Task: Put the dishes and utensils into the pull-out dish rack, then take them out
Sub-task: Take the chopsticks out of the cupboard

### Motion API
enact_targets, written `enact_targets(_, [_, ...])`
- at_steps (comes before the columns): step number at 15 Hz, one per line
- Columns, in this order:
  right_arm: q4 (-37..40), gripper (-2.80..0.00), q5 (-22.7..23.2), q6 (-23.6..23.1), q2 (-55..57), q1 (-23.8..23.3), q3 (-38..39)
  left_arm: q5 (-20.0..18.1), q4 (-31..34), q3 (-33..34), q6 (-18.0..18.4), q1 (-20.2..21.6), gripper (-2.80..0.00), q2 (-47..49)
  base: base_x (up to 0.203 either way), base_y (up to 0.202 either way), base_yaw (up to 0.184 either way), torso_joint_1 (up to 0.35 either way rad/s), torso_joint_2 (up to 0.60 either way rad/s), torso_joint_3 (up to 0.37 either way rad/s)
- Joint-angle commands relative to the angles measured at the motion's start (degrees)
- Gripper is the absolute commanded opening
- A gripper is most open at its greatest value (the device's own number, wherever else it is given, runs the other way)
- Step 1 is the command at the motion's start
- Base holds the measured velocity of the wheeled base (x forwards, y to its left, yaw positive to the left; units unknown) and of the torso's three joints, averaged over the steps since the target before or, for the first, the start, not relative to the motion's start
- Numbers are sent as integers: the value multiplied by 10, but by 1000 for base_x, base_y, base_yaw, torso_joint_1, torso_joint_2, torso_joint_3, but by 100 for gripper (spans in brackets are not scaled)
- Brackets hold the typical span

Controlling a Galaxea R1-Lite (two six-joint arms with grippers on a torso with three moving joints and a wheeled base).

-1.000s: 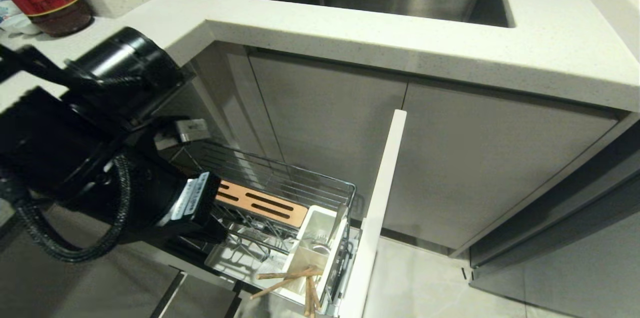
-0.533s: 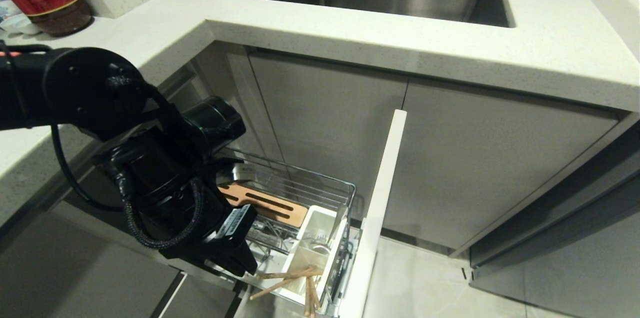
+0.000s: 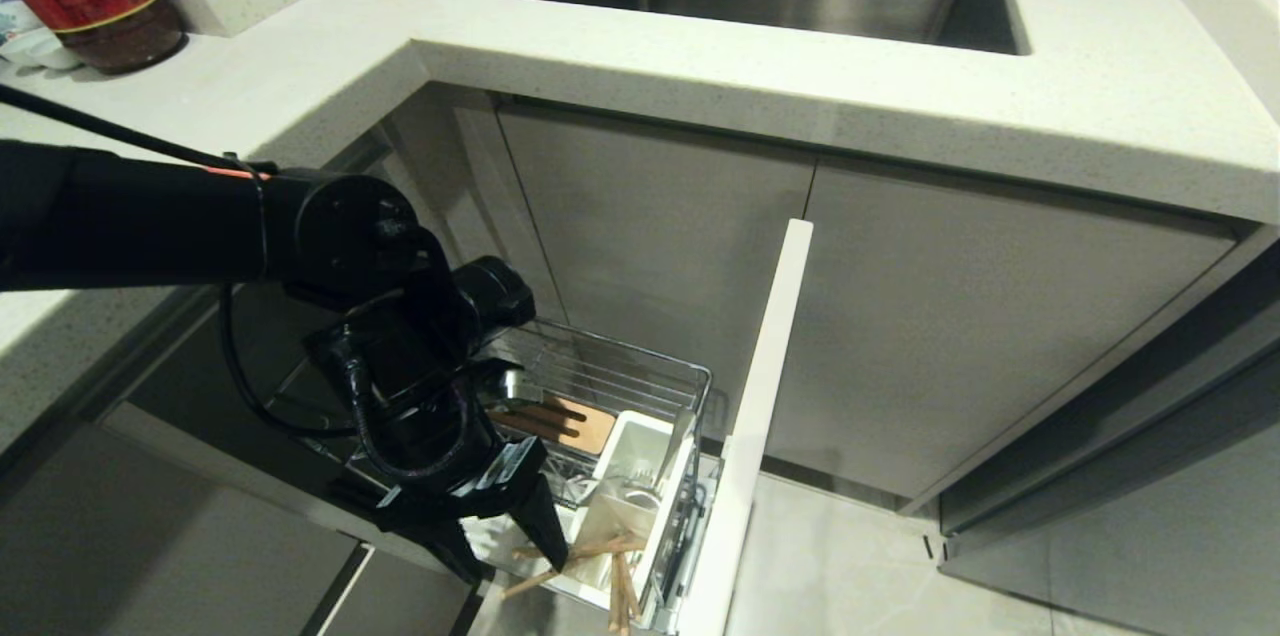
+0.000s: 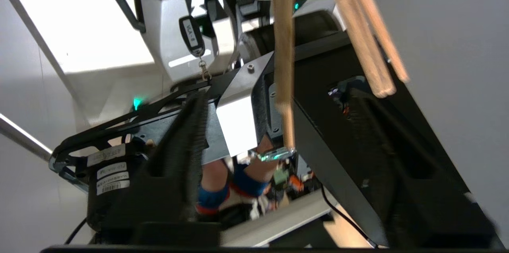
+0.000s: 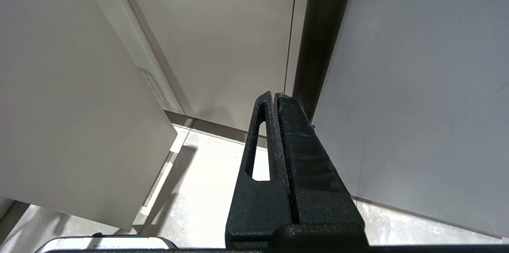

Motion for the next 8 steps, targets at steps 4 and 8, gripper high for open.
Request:
enact_targets(4, [-1, -280, 0, 0, 0, 0, 15, -17, 16, -2, 20, 6, 0, 58, 0, 0, 0, 0, 0, 0])
enact_targets(8, [-1, -280, 0, 0, 0, 0, 15, -18, 14, -2, 27, 11, 0, 72, 0, 0, 0, 0, 0, 0])
